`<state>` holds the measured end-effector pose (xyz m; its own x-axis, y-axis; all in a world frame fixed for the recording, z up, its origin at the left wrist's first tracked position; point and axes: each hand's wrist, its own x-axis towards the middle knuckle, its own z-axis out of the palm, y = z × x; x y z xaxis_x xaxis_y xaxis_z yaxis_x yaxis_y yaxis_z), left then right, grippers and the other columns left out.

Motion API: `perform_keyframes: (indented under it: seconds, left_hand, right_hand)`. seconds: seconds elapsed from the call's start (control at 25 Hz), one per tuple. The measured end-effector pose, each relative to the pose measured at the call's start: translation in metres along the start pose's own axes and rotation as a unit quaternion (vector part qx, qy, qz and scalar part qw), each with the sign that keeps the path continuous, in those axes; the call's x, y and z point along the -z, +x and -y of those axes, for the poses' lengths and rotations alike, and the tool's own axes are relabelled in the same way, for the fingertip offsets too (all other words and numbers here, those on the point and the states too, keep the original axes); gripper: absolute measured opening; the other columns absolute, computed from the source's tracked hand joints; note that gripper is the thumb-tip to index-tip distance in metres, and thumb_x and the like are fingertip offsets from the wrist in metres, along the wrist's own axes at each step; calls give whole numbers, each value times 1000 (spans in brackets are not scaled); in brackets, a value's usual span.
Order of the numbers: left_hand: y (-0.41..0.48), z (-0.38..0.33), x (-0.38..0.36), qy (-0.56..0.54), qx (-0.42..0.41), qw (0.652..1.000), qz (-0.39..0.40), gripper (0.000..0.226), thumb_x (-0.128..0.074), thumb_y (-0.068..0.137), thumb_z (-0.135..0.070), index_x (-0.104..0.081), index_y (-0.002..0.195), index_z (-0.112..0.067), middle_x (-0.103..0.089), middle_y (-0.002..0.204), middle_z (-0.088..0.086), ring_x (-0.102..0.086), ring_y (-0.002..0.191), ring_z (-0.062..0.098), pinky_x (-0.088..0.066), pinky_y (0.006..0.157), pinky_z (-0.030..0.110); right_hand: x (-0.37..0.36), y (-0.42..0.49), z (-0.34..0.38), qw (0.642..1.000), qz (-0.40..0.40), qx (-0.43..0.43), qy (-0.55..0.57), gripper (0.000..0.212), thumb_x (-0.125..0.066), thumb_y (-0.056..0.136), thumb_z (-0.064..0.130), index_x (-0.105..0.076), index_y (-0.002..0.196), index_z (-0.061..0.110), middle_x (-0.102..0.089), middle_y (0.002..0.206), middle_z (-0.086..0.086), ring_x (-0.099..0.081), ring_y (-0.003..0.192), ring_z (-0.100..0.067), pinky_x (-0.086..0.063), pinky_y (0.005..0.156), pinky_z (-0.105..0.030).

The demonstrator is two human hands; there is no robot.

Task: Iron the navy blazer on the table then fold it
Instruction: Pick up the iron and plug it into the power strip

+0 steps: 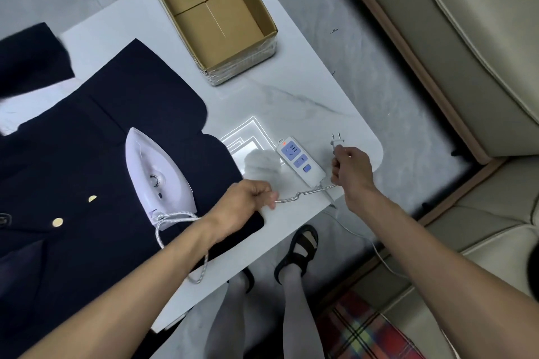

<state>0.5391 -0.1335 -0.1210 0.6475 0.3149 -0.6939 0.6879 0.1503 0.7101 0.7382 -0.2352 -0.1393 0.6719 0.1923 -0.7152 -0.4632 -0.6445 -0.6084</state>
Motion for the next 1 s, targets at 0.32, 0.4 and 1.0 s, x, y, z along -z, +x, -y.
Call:
perform_keyframes:
  seconds: [0.32, 0.4, 1.0]
  left_hand:
    - [67, 5, 18, 284, -39, 956, -65, 10, -70, 87, -26, -64, 96, -27, -64, 106, -6, -60, 98, 17, -47, 87, 30]
    - [106, 8, 22, 344, -124, 923, -118, 47, -78, 79, -30, -60, 123, -27, -55, 127, -3, -52, 114, 21, -44, 93, 33]
    - [170, 24, 20, 282, -242, 928, -27, 49, -80, 74, -21, -64, 120, -27, -65, 118, -15, -43, 100, 10, -40, 88, 27]
  right_hand:
    - [-14, -5, -27, 952, 65, 84, -288, 16, -46, 98, 24, -57, 93, 13, -66, 88, -7, -58, 76, -24, -40, 59, -30]
    - [-20, -2, -29, 943, 56, 108, -311, 14, -46, 99, 25, -49, 109, 14, -64, 91, -9, -58, 83, -28, -39, 64, -33]
    - [-35, 0, -28, 862, 34, 198, -466, 23, -53, 99, 28, -51, 110, 8, -66, 110, -13, -60, 98, -33, -34, 69, -33]
